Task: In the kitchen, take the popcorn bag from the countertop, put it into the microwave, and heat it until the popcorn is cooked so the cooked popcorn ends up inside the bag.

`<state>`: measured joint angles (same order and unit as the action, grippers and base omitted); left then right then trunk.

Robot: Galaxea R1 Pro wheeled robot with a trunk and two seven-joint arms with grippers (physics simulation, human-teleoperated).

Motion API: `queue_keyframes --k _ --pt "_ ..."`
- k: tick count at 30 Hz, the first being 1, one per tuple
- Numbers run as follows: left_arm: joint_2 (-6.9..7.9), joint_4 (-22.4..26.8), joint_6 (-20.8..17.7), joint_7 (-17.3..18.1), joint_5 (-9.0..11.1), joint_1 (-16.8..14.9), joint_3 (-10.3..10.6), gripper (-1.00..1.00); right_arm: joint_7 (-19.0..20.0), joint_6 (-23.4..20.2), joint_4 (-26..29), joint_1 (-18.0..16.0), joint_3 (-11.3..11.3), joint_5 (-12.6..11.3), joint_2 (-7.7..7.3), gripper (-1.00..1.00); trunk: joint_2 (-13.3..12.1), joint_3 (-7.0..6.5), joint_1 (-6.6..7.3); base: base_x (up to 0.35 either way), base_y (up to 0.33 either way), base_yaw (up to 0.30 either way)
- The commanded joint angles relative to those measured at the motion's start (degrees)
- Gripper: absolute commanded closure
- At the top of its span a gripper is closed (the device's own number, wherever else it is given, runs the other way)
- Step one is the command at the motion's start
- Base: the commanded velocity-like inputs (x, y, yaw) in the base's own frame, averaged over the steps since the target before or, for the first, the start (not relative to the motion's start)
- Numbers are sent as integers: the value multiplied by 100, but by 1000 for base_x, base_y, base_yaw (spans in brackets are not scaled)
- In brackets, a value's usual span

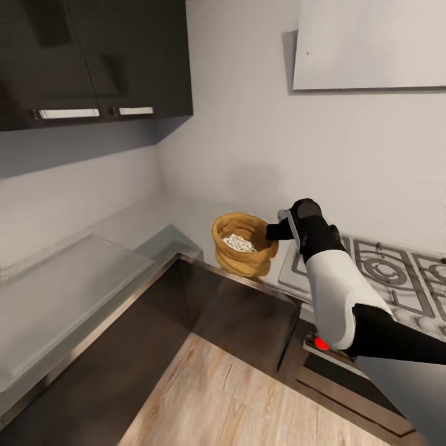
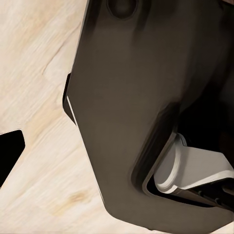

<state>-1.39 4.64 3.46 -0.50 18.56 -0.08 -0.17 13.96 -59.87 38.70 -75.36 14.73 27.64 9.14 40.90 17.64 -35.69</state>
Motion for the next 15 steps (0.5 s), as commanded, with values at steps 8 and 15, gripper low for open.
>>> queue_keyframes --k 8,15 --pt "-1 2 14 -9 25 -1 -1 -100 70 -13 -71 -5 48 14 15 100 7 8 3 -346 0 0" --pt "-1 2 14 -6 29 -1 -1 -100 56 -13 -820 -5 64 0 11 100 7 8 3 -346 0 0"
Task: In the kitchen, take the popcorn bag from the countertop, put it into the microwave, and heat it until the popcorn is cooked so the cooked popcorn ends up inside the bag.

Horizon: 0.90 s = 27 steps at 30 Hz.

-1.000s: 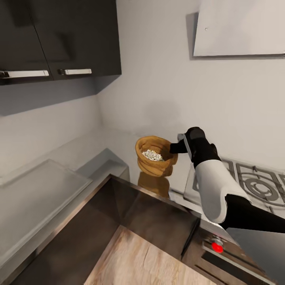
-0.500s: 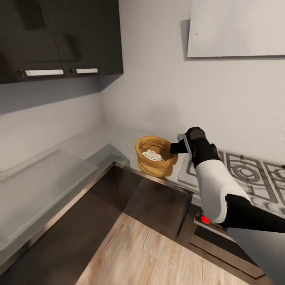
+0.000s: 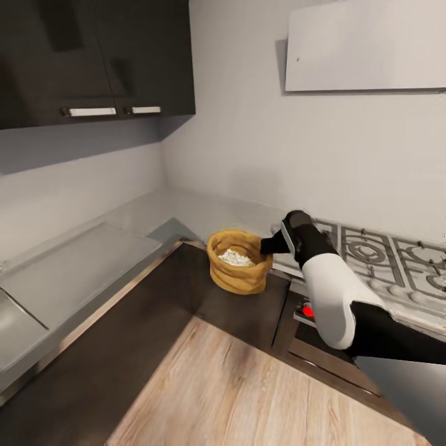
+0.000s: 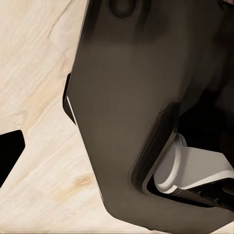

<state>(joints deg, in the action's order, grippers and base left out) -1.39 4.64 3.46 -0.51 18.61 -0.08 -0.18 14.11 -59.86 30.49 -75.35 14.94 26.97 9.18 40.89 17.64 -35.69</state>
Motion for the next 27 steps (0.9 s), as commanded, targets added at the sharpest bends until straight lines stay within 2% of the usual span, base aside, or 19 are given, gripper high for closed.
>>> queue_keyframes --k 1,8,13,16,18,23,27 --pt "-1 2 14 -8 26 -2 1 -100 45 -14 -82 -6 44 60 11 100 7 7 3 -346 0 0" --pt "5 2 14 -2 29 -1 -7 -100 45 -14 -982 -6 61 54 6 100 7 7 3 -333 0 0" --pt "8 11 14 -1 38 -1 -17 -100 54 -14 -1270 -6 68 46 5 100 7 -2 3 -47 0 0" --pt "8 11 14 -1 38 -1 -15 -100 69 -14 -1358 -6 70 45 -2 100 7 -25 3 -2 0 0" --pt "9 11 14 -1 38 -1 -12 -100 73 -14 -1372 13 70 49 -63 100 7 -43 3 0 0 0" --pt "16 16 14 -1 38 -1 -8 -100 76 -14 -1373 388 69 57 -168 100 7 -87 3 0 0 0" --pt "16 25 14 -1 38 -1 -8 -100 81 -14 -1370 422 69 48 -199 100 7 -123 3 0 0 0"
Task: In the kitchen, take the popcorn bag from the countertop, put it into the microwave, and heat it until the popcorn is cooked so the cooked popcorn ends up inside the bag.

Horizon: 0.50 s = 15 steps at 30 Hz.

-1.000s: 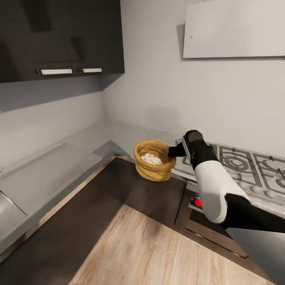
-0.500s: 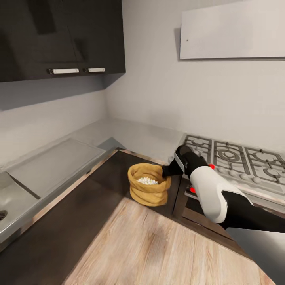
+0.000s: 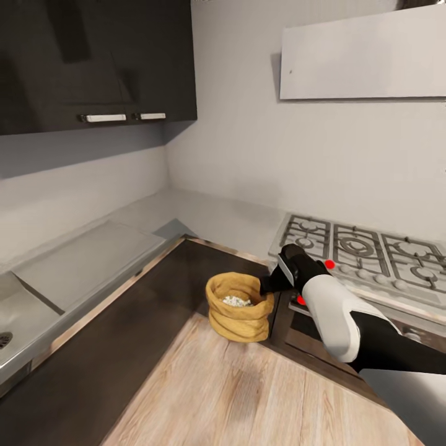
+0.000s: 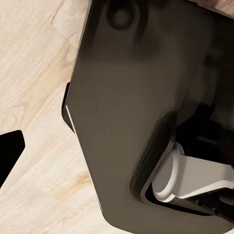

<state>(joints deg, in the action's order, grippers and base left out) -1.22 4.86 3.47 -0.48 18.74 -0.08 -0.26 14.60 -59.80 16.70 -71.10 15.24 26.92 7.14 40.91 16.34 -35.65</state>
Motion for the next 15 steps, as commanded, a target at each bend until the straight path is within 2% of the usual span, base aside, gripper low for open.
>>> queue_keyframes --k 1,8,15 --pt "-1 4 14 -5 24 -1 0 -100 33 -20 9 -2 40 52 1 100 6 -2 -1 0 0 0" --pt "3 -11 29 -13 24 -1 -10 -100 34 -20 108 -1 48 54 -74 100 6 -64 -1 0 0 0" --pt "-7 -31 204 -14 38 -1 -2 -100 26 -20 131 -1 49 -136 -105 100 6 -126 -1 0 0 0"
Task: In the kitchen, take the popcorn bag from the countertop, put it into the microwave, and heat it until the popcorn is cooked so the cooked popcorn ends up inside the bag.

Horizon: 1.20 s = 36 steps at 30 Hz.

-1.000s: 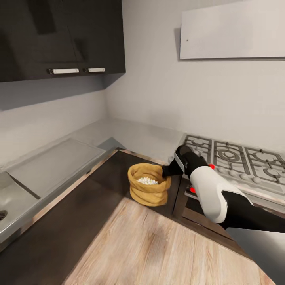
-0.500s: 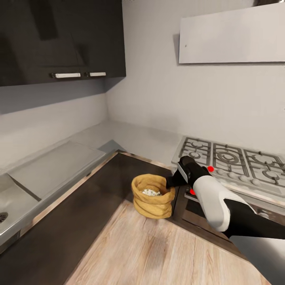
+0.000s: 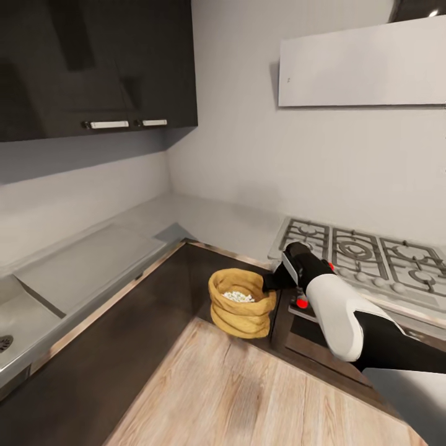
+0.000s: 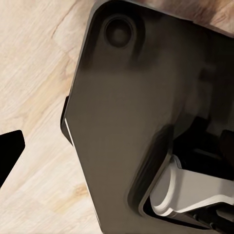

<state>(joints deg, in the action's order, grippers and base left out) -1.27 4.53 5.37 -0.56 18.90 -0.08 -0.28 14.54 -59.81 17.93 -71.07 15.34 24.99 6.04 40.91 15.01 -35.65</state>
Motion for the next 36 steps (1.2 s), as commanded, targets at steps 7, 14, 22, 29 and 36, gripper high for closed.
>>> queue_keyframes --k 7,14,22,29,36 --pt "1 1 17 -5 26 -1 -3 -100 22 -19 9 -3 39 42 -68 100 6 -55 -1 0 0 0" --pt "3 -1 17 -5 26 -1 -4 -100 30 -19 12 -3 39 41 -167 100 6 -117 -1 0 0 0" --pt "-4 -2 17 -5 21 -1 2 -100 49 -19 18 -3 39 41 -196 100 6 -188 -1 0 0 -46" --pt "-1 0 17 -5 26 -1 2 -100 49 -19 18 -3 39 41 -194 100 6 -250 -1 0 0 -63" --pt "-4 0 17 -5 25 -1 2 -100 49 -19 18 -3 39 41 -199 100 6 -313 -1 0 0 -63"
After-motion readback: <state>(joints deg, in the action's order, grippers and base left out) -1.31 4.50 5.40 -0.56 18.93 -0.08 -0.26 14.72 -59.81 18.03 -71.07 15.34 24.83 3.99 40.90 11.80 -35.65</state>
